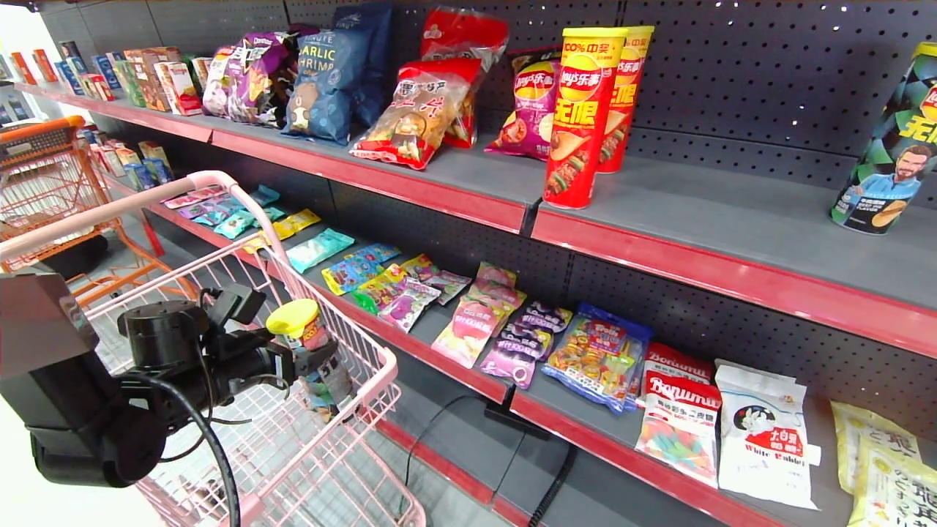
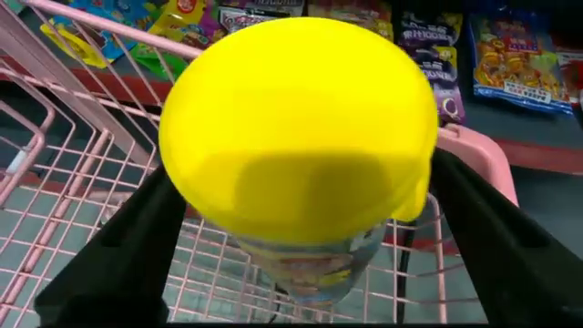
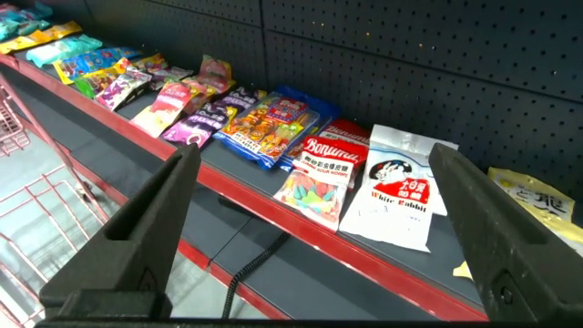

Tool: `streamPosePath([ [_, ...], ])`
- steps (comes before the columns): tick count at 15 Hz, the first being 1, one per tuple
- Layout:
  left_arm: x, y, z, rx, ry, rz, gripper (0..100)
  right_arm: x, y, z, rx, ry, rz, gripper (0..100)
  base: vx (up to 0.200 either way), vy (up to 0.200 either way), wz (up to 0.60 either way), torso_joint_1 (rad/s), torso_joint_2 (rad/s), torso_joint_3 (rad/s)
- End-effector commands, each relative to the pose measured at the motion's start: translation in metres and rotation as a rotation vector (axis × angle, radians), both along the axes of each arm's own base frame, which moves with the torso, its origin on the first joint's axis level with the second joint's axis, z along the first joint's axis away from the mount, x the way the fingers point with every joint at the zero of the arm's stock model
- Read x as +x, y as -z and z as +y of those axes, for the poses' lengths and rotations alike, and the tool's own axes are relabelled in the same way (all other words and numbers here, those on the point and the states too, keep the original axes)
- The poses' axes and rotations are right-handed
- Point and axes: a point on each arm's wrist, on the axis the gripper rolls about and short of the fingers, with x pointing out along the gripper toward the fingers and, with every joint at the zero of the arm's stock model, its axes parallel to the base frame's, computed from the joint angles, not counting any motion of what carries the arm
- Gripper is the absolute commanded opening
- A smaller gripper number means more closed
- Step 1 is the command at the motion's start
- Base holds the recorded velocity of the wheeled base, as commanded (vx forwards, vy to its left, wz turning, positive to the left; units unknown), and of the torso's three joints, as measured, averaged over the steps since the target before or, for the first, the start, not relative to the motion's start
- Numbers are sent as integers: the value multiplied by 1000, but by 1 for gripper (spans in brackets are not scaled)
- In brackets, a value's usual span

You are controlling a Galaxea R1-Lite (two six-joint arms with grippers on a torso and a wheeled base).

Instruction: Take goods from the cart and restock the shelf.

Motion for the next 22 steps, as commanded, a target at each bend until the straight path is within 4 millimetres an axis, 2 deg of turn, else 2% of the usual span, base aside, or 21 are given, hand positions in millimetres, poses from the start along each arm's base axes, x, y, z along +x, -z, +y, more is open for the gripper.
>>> streamPosePath([
  [1, 5, 3, 0, 1, -3, 0, 100, 0, 0, 0, 1, -1, 0, 100, 0, 0, 0, 0, 0, 0],
  [2, 6, 7, 0, 4, -7, 6, 100, 0, 0, 0, 1, -1, 0, 100, 0, 0, 0, 0, 0, 0],
  [3, 7, 8, 0, 9, -7, 6, 0, 0, 0, 0, 1, -1, 0, 100, 0, 0, 0, 0, 0, 0],
  [8, 6, 1, 2, 1, -18, -47, 0, 0, 0, 0, 1, -1, 0, 100, 0, 0, 0, 0, 0, 0],
  [10, 2, -22, 2, -32, -56, -90, 0, 0, 0, 0, 1, -1, 0, 100, 0, 0, 0, 0, 0, 0],
  [11, -8, -49, 0, -79, -70, -109, 0, 0, 0, 0, 1, -1, 0, 100, 0, 0, 0, 0, 0, 0],
  [14, -48, -125, 3, -106, -88, -139, 0, 0, 0, 0, 1, -1, 0, 100, 0, 0, 0, 0, 0, 0],
  [15, -67, -162, 7, -115, -106, -155, 0, 0, 0, 0, 1, -2, 0, 100, 0, 0, 0, 0, 0, 0],
  [17, -110, -207, 6, -113, -103, -189, 0, 0, 0, 0, 1, -2, 0, 100, 0, 0, 0, 0, 0, 0],
  [19, -151, -222, 3, -109, -87, -208, 0, 0, 0, 0, 1, -2, 0, 100, 0, 0, 0, 0, 0, 0],
  [20, -183, -225, 0, -110, -78, -210, 0, 0, 0, 0, -1, -2, 0, 100, 0, 0, 0, 0, 0, 0],
  [21, -206, -227, 0, -110, -73, -221, 0, 0, 0, 0, -1, -2, 0, 100, 0, 0, 0, 0, 0, 0],
  [22, -217, -227, -1, -110, -63, -224, 0, 0, 0, 0, 1, -2, 0, 100, 0, 0, 0, 0, 0, 0],
])
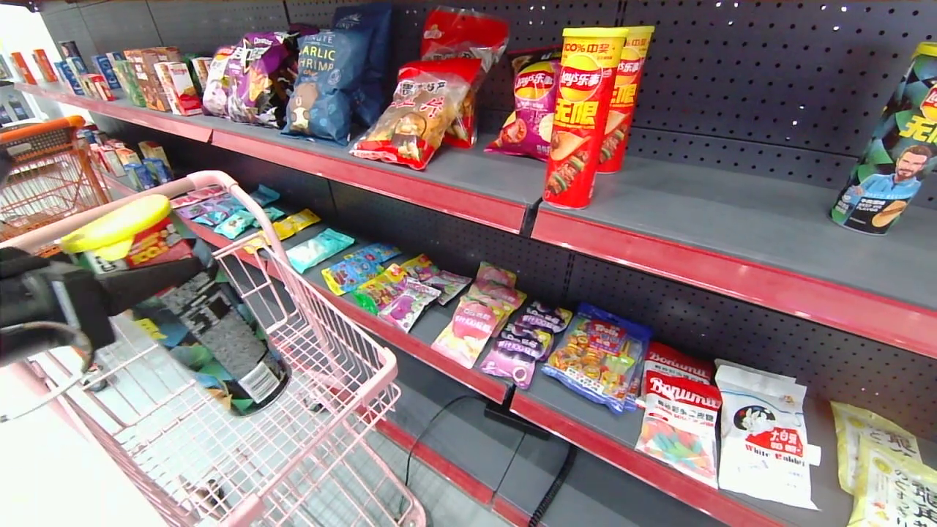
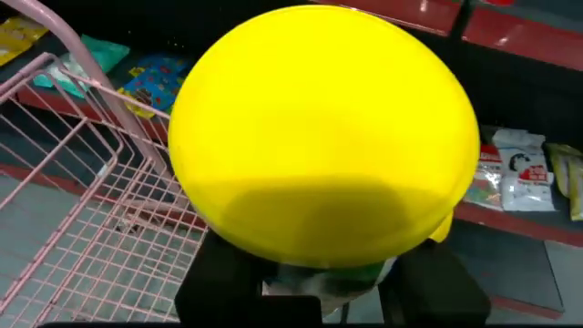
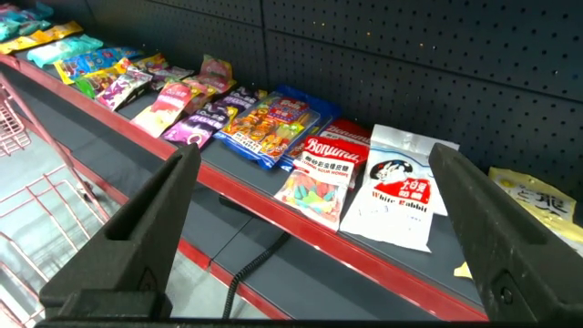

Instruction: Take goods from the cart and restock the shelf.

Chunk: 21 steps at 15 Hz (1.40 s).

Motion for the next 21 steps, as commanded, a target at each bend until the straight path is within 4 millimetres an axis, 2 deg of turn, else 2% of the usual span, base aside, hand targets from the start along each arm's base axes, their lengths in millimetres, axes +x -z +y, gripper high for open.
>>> streamPosePath([
  [1, -97, -23, -4, 9, 32, -147, 0, 0, 0, 0, 2, -1, 0, 100, 0, 0, 0, 0, 0, 0],
  [3, -130, -13, -5, 29, 64, -132, 0, 0, 0, 0, 4, -1, 0, 100, 0, 0, 0, 0, 0, 0],
  [4, -159, -1, -5, 49, 157, -141, 0, 0, 0, 0, 5, -1, 0, 100, 0, 0, 0, 0, 0, 0],
  [6, -190, 16, -1, 83, 248, -130, 0, 0, 0, 0, 5, -1, 0, 100, 0, 0, 0, 0, 0, 0],
  [8, -193, 29, 2, 151, 126, -111, 0, 0, 0, 0, 4, 1, 0, 100, 0, 0, 0, 0, 0, 0],
  [12, -188, 40, 6, 181, -93, -189, 0, 0, 0, 0, 2, 1, 0, 100, 0, 0, 0, 0, 0, 0],
  [15, -196, 43, 8, 244, -162, -239, 0, 0, 0, 0, 4, 1, 0, 100, 0, 0, 0, 108, -341, -222],
  [21, -197, 51, 9, 281, -165, -244, 0, 0, 0, 0, 4, -1, 0, 100, 0, 0, 0, 204, -535, -337],
])
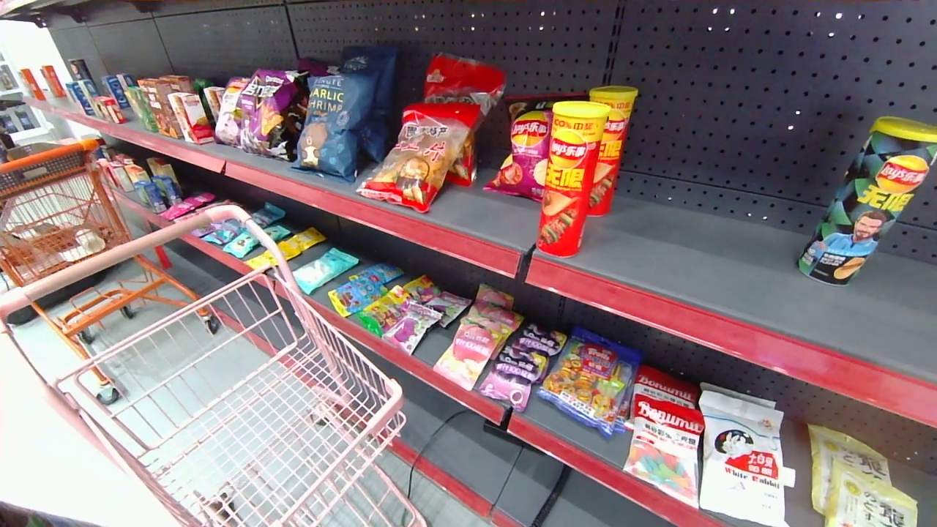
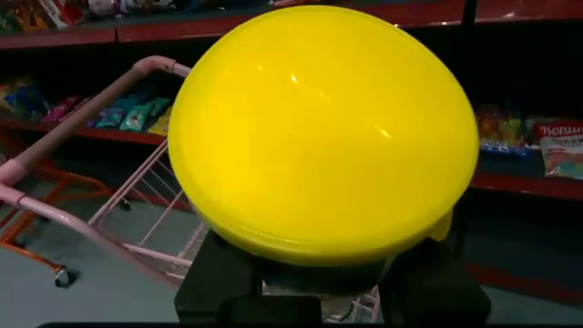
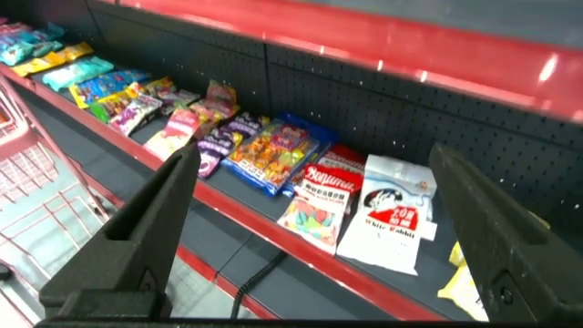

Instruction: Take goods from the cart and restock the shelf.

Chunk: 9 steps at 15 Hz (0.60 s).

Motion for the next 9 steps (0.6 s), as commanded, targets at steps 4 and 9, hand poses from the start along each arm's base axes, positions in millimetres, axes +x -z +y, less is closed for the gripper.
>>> streamPosePath([
  [4, 0, 0, 0, 2, -11, 1, 0, 0, 0, 0, 0, -2, 1, 100, 0, 0, 0, 235, -576, -344],
  [9, -2, 2, 1, 0, -12, -9, 0, 0, 0, 0, 0, 0, 1, 100, 0, 0, -360, 134, -314, -182],
])
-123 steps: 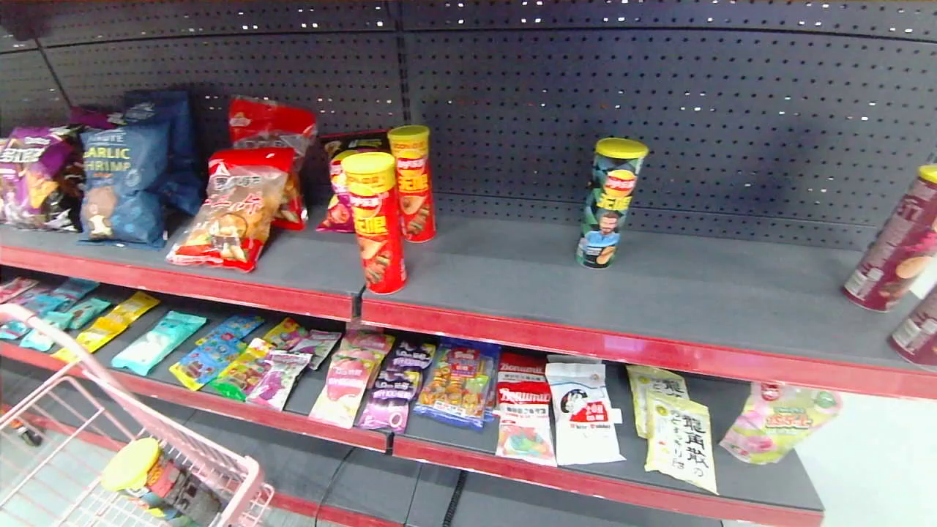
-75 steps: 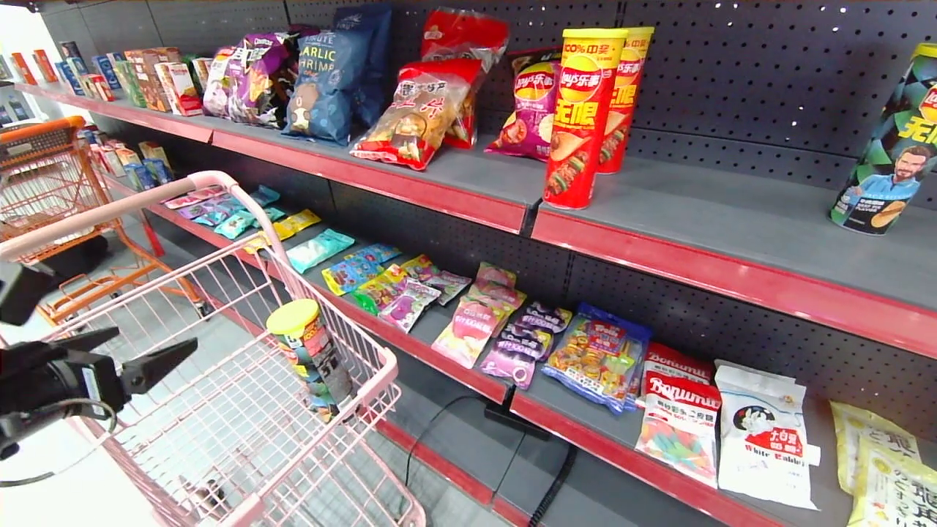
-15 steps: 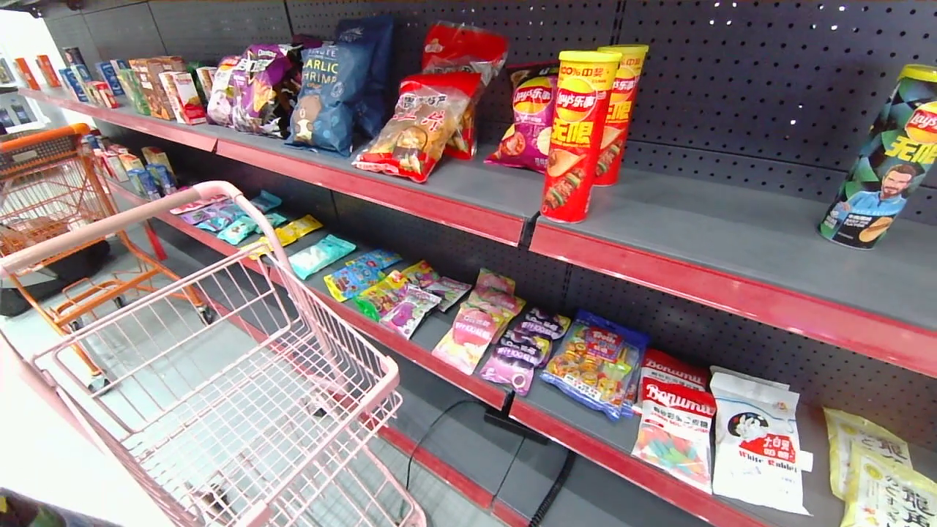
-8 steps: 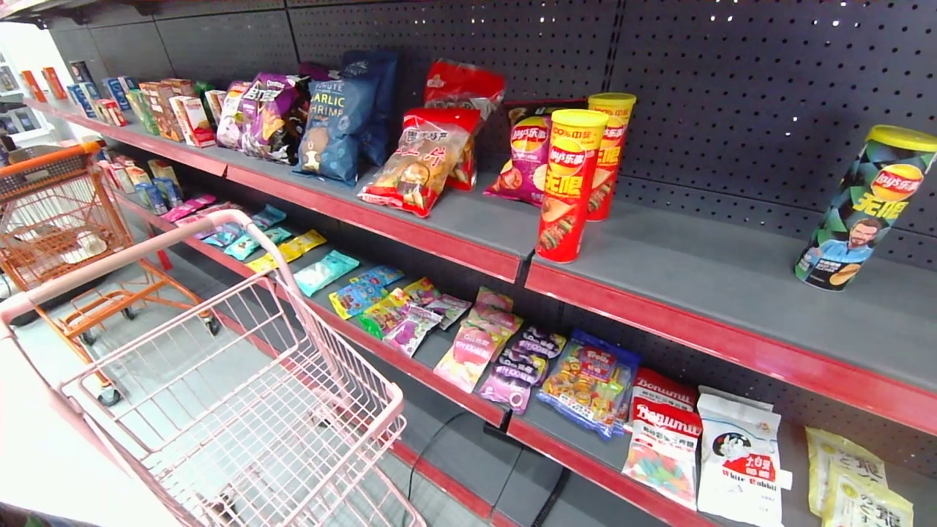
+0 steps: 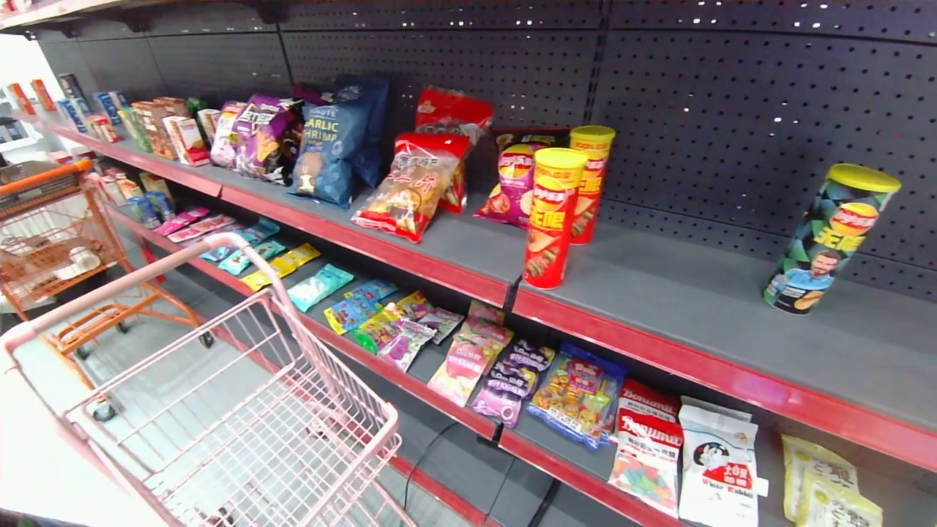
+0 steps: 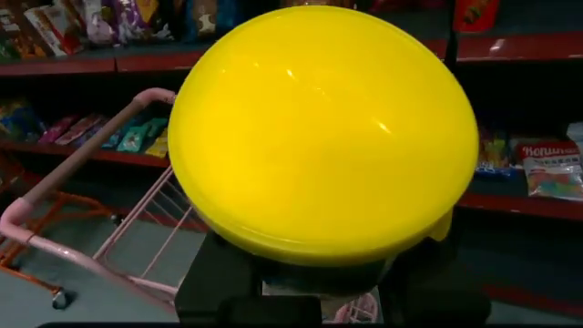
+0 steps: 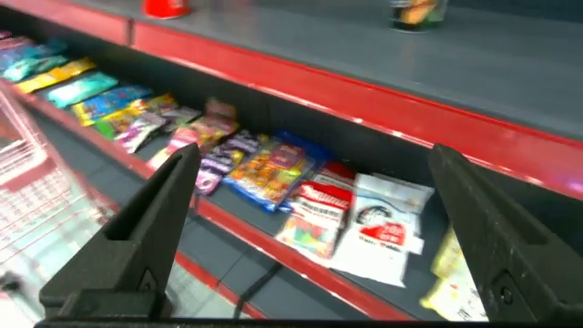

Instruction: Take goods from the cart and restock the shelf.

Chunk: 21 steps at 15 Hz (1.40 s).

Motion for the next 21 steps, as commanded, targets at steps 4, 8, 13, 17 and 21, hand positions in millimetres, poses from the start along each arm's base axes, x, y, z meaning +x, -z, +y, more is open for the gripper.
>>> streamPosePath([
  [4, -4, 2, 1, 2, 1, -20, 0, 0, 0, 0, -1, 0, 0, 100, 0, 0, -600, 14, -16, -10],
  [8, -4, 2, 1, 33, -17, -24, 0, 0, 0, 0, -1, 0, 0, 100, 0, 0, -600, 4, 1, 0],
  [13, -4, 4, 2, 128, -67, -32, 0, 0, 0, 0, 1, 0, 0, 100, 0, 0, -240, -1, 1, 1],
  [17, -6, 10, 3, 130, -84, -34, 0, 0, 0, 0, -1, 0, 0, 100, 150, 0, 0, 1, 1, -1],
  [21, -6, 12, 3, 130, -83, -34, 0, 0, 0, 0, -1, -2, 0, 100, 150, 0, 0, 4, 1, 1],
])
